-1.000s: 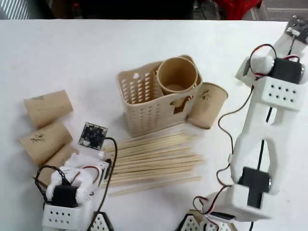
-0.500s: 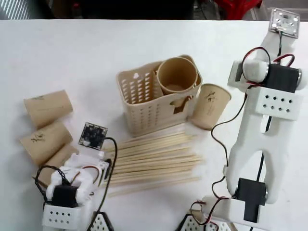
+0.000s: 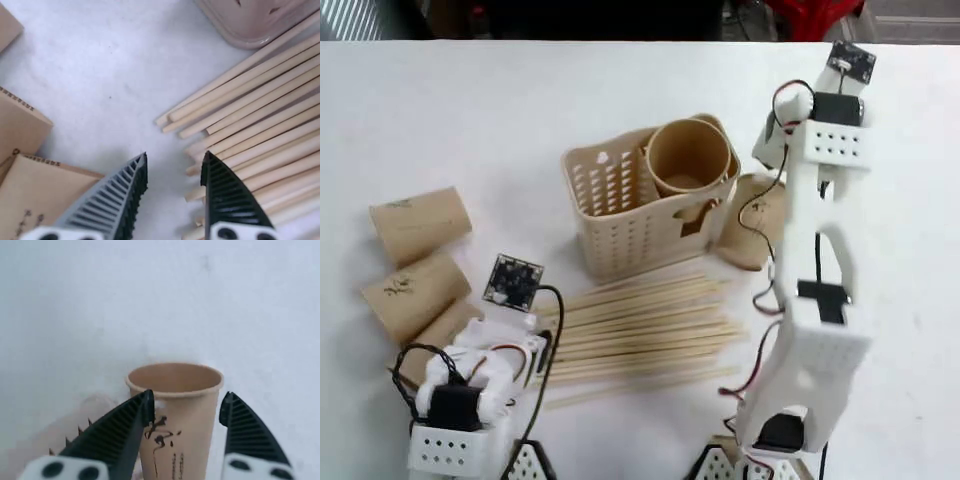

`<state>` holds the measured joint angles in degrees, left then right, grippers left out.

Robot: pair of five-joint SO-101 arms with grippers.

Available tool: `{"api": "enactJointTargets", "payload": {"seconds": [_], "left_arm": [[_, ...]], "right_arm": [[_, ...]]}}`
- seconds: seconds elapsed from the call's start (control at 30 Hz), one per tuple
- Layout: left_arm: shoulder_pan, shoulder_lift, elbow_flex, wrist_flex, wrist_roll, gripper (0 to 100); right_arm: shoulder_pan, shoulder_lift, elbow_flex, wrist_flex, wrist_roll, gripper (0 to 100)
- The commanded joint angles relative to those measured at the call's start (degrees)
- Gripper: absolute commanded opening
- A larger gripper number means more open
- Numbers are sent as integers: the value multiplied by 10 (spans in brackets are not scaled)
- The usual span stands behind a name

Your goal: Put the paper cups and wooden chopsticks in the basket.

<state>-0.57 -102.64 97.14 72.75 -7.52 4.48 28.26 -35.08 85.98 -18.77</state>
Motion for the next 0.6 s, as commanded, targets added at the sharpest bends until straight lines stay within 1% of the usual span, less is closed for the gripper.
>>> {"api": "enactJointTargets", "payload": {"seconds": [0.0,0.23,0.4,0.47,0.53,0.57], "left_arm": [[5,-3,0,3,0,188],[5,-3,0,3,0,188],[5,-3,0,3,0,188],[5,-3,0,3,0,188],[5,-3,0,3,0,188],[5,-3,0,3,0,188]], "right_arm": [[-7,58,-79,8,-12,222],[5,182,-140,61,-12,220],[23,229,-153,107,-12,217],[29,237,-150,120,-11,188],[40,239,-146,121,-8,119],[46,239,-149,121,10,78]]}}
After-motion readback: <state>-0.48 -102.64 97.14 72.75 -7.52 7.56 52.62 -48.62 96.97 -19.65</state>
